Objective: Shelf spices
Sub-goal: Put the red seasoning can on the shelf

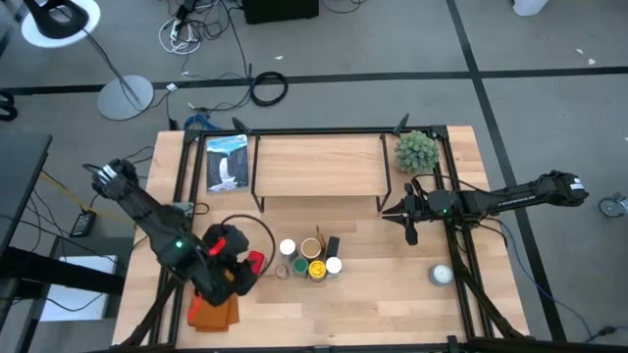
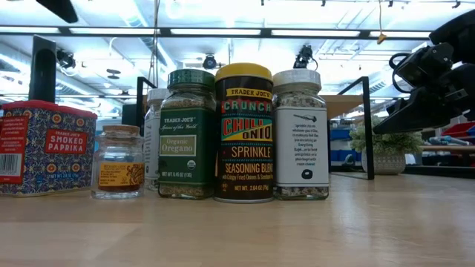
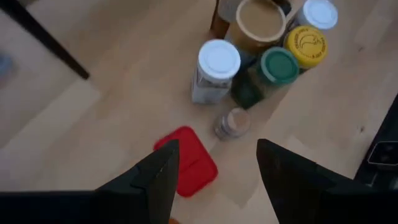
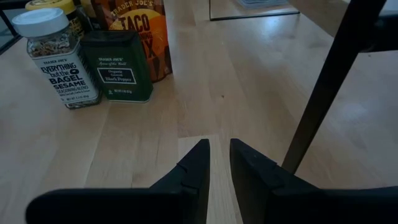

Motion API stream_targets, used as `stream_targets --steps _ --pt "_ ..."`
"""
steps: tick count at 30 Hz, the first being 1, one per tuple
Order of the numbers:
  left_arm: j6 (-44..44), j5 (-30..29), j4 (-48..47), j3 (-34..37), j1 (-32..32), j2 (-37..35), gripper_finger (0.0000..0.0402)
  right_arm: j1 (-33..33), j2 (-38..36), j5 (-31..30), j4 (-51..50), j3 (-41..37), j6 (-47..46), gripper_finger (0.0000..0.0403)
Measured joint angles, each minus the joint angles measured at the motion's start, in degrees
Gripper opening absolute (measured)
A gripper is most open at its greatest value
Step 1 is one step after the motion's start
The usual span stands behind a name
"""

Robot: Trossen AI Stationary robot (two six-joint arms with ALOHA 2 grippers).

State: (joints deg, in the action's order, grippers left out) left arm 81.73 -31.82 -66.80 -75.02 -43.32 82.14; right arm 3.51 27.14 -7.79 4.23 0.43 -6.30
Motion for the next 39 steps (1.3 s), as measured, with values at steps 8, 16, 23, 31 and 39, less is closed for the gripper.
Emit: stream_targets --steps 8,16,23,31,39 --pt "4.68 5.44 -3.02 -3.5 0.21 3.92 0.022 0.0 0.0 -0.02 -0.01 0.01 0.0 0.0064" --pt "4.68 5.39 -2.61 -3.5 0.21 4.55 0.022 0.0 0.0 -0.02 -0.02 0.0 0.0 0.0064" --pt "4.66 2.41 -2.24 -3.5 0.64 4.54 0.022 0.0 0.0 -0.02 -0.02 0.02 0.0 0.0064" --pt "5.07 0.17 -1.62 -3.48 2.1 4.54 0.022 0.0 0.0 -0.01 -0.02 0.0 0.01 0.0064" --pt "5.88 2.32 -1.55 -3.46 2.83 4.51 0.0271 0.0 0.01 -0.01 -0.02 0.02 0.01 0.0064"
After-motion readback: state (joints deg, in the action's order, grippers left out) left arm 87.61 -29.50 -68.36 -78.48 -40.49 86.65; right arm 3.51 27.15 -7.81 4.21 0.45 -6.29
